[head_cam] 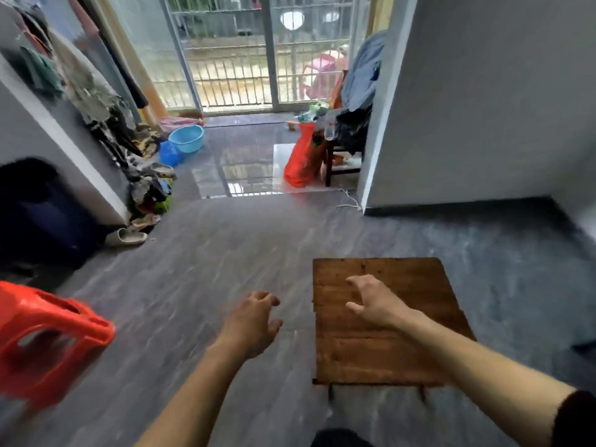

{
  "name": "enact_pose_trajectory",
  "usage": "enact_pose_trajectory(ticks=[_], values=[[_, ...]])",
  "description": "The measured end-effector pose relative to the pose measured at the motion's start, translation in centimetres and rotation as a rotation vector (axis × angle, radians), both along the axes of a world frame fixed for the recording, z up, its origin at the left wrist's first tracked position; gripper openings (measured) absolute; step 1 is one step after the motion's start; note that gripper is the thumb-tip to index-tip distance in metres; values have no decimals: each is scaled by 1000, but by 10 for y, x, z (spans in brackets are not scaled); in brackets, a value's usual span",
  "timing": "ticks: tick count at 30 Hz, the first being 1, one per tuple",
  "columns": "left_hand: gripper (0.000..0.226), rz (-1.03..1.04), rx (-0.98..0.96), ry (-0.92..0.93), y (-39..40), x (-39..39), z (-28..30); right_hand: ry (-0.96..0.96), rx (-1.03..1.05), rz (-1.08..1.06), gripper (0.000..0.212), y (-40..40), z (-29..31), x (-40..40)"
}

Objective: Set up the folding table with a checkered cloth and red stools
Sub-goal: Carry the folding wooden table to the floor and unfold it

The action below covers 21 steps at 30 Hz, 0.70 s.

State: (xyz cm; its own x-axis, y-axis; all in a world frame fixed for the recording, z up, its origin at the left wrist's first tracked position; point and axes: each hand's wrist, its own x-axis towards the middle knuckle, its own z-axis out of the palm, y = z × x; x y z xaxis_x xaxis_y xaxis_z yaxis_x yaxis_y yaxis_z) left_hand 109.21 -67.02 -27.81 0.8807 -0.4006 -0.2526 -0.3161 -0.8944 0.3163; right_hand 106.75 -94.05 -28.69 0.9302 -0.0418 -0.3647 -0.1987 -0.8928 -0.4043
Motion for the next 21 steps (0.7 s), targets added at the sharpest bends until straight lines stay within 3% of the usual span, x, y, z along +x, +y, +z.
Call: enact_pose_trajectory(ticks=[6,15,21], values=[[43,-216,-29,-14,-14,63,-9,-37,-15,-216,63,4,-5,10],[40,-468,179,-7,-13,145,-68,154,140,-528,66,26,-117,71],[38,-643,232,8,-36,243,-63,93,172,-679,61,30,-115,105]])
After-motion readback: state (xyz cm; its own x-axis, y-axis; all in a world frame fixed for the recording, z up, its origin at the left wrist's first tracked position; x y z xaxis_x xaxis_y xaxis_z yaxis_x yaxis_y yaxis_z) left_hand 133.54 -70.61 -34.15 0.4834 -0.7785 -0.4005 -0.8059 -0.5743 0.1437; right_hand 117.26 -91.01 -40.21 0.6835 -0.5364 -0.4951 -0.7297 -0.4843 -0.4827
